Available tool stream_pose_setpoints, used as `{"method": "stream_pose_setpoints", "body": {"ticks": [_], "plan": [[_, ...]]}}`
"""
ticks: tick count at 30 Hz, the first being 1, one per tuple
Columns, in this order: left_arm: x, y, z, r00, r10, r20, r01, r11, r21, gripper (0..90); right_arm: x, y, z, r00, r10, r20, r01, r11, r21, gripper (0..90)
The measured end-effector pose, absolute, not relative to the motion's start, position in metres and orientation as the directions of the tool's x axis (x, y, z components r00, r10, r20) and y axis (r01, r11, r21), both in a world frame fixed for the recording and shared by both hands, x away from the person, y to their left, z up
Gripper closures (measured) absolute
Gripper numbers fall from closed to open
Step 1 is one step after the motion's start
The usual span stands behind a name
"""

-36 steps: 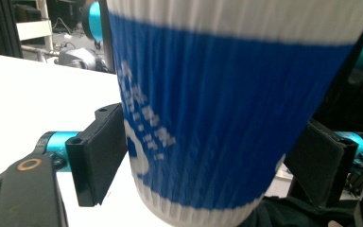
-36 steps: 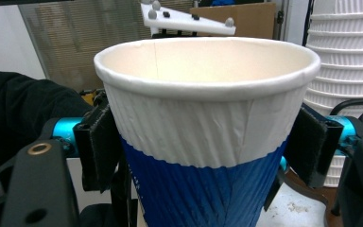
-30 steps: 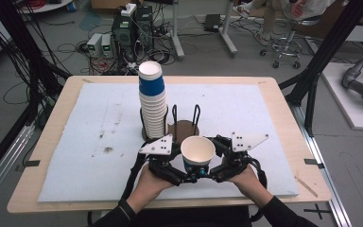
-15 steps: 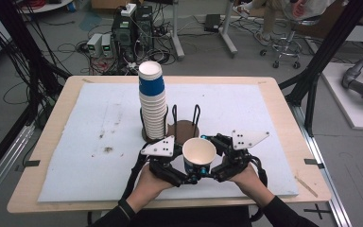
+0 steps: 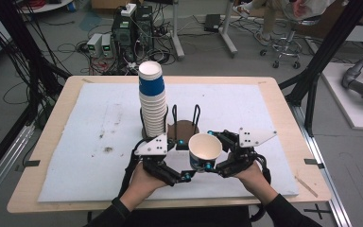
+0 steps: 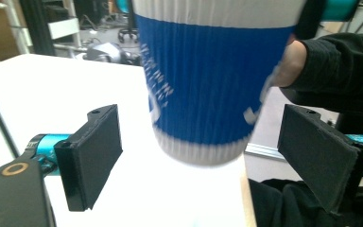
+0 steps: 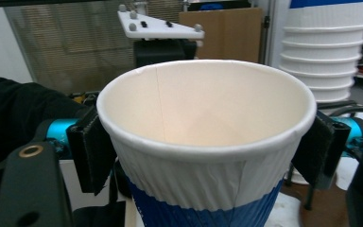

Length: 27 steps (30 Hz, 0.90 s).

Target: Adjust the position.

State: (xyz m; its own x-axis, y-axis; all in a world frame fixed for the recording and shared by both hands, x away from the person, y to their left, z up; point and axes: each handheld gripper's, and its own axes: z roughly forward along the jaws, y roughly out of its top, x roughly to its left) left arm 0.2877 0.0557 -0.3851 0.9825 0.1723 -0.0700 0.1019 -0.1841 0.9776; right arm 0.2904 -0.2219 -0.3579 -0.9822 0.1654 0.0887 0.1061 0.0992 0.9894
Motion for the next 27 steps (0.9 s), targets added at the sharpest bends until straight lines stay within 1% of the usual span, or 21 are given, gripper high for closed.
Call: {"method": "stream_pose_setpoints", "body": {"ticks": [5, 16, 17, 27], "plan": [[0.289, 0.074, -0.378, 0.974, 0.221, -0.055, 0.093, -0.166, 0.982, 14.5, 0.295, -0.231, -0.358, -0.976, 0.203, 0.077, 0.101, 0.11, 0.989, 20.9], [0.288, 0.107, -0.366, 0.955, 0.295, -0.012, 0.059, -0.151, 0.987, 14.5, 0.298, -0.241, -0.358, -0.968, 0.241, 0.067, 0.095, 0.107, 0.99, 20.9], [0.288, 0.109, -0.366, 0.954, 0.3, -0.015, 0.061, -0.144, 0.988, 14.5, 0.298, -0.242, -0.358, -0.967, 0.244, 0.077, 0.106, 0.109, 0.988, 20.9], [0.285, 0.131, -0.362, 0.931, 0.366, -0.009, 0.061, -0.132, 0.989, 14.5, 0.3, -0.249, -0.359, -0.96, 0.271, 0.074, 0.105, 0.105, 0.989, 20.9]]}}
